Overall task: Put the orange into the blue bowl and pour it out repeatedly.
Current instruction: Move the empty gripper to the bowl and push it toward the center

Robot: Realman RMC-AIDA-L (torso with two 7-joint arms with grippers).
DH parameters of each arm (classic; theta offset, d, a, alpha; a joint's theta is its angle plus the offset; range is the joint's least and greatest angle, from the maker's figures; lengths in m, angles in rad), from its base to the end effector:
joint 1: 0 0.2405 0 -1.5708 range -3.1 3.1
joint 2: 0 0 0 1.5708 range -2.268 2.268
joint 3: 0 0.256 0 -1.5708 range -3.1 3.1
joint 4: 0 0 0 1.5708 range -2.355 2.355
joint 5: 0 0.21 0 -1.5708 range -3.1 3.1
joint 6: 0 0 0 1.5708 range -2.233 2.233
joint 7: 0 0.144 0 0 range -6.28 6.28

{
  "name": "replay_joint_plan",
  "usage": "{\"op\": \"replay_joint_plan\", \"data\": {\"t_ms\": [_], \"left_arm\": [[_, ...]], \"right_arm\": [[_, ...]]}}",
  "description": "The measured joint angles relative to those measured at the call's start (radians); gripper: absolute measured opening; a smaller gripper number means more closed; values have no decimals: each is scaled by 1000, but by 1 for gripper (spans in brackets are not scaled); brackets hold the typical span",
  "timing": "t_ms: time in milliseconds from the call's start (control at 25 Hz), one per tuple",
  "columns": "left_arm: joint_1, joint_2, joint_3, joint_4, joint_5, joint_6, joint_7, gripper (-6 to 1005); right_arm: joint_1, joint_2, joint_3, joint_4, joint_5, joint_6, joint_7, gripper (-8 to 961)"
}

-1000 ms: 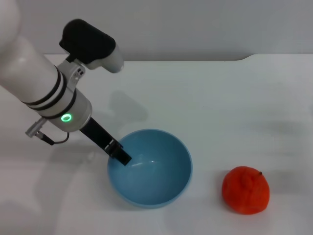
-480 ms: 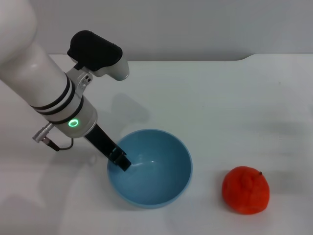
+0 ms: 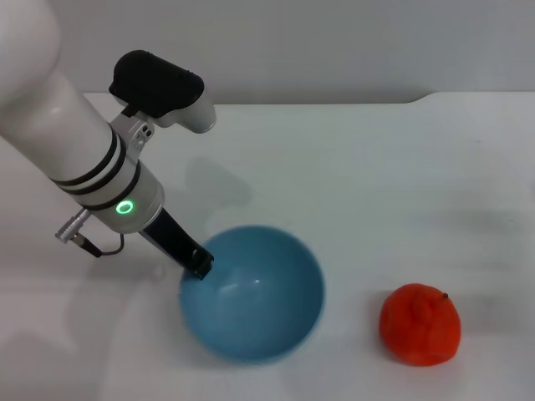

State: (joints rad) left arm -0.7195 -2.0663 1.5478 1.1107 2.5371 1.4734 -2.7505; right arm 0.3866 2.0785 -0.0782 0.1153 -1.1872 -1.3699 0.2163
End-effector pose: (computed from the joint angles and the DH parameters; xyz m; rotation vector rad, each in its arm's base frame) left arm -0.1782 0.3558 -0.0474 -2.5828 -1.1000 0.6235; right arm 0.3608 0.2898 0.0106 -1.3626 0.6197 0.7528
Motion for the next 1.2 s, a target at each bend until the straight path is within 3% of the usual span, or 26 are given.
{"op": "replay_joint_plan", "data": {"t_ms": [200, 280, 440, 600, 840, 1040, 1200], "left_arm": [[2, 1, -6, 0, 0, -2, -1, 91], [9, 1, -11, 7, -2, -16, -1, 60], [10, 0, -20, 8, -4, -18, -2, -1], [11, 1, -73, 8, -5, -12, -24, -1], [32, 5, -135, 12, -12, -9, -41, -2], [47, 6, -169, 15, -14, -8, -44, -2], [55, 6, -186, 20, -14, -15, -50, -1]], "right_arm": [[8, 0, 0, 7, 0, 4, 4, 589], [23, -1, -3, 13, -2, 14, 34, 590], [70, -9, -56, -29, -64, 73, 293, 590], [114, -14, -166, -259, -267, 127, 835, 590], [139, -14, -436, -757, -658, 84, 1648, 589], [155, -14, -555, -1137, -962, -120, 2044, 588], [229, -14, -631, -1344, -1249, -336, 2222, 586]]}}
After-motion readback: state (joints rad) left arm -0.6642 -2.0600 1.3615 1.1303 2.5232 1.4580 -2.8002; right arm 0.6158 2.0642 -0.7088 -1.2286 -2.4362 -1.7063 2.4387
